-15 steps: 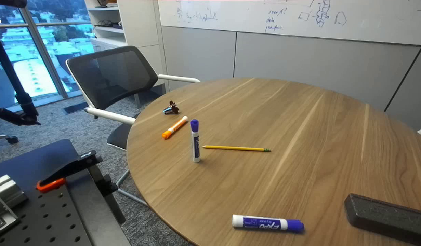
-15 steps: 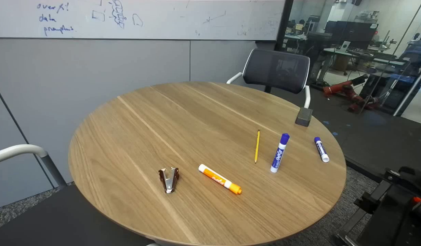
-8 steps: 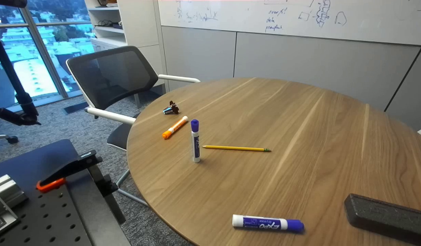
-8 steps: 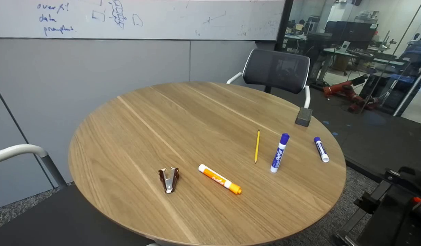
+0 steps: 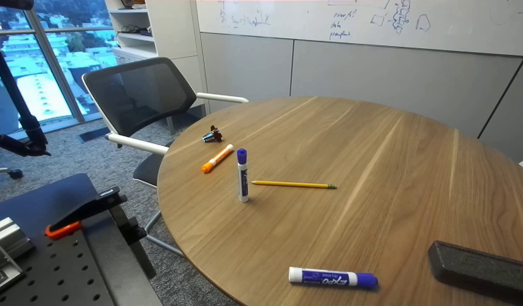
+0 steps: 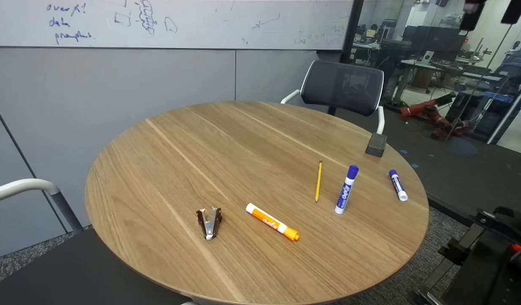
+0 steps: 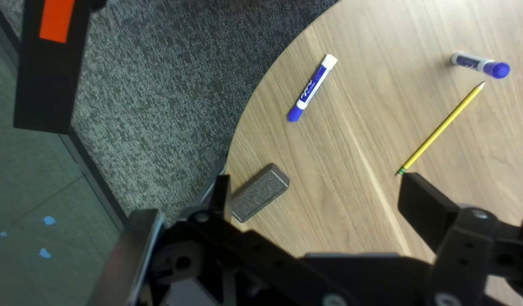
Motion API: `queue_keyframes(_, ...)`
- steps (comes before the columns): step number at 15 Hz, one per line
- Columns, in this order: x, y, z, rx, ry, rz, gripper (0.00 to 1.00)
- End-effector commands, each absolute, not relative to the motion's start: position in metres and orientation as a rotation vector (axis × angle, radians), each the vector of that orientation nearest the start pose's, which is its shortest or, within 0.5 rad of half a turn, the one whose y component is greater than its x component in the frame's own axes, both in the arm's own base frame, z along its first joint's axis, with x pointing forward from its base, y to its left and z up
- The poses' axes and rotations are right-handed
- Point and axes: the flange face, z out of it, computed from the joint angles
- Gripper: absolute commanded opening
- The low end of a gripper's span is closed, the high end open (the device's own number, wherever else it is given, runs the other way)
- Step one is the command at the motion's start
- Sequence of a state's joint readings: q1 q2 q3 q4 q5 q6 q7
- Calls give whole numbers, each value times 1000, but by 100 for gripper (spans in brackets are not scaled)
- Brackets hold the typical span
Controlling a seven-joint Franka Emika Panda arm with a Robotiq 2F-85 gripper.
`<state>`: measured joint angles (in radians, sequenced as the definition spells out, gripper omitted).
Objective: Move the duster from right to left.
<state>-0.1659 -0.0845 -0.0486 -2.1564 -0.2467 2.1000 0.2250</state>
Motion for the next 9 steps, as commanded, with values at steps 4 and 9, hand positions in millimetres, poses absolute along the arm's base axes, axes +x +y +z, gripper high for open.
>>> queue_keyframes(4, 603, -191, 330, -3262, 841, 126, 100)
queue_keyframes(9, 656, -228, 251, -3159, 1055, 178, 100)
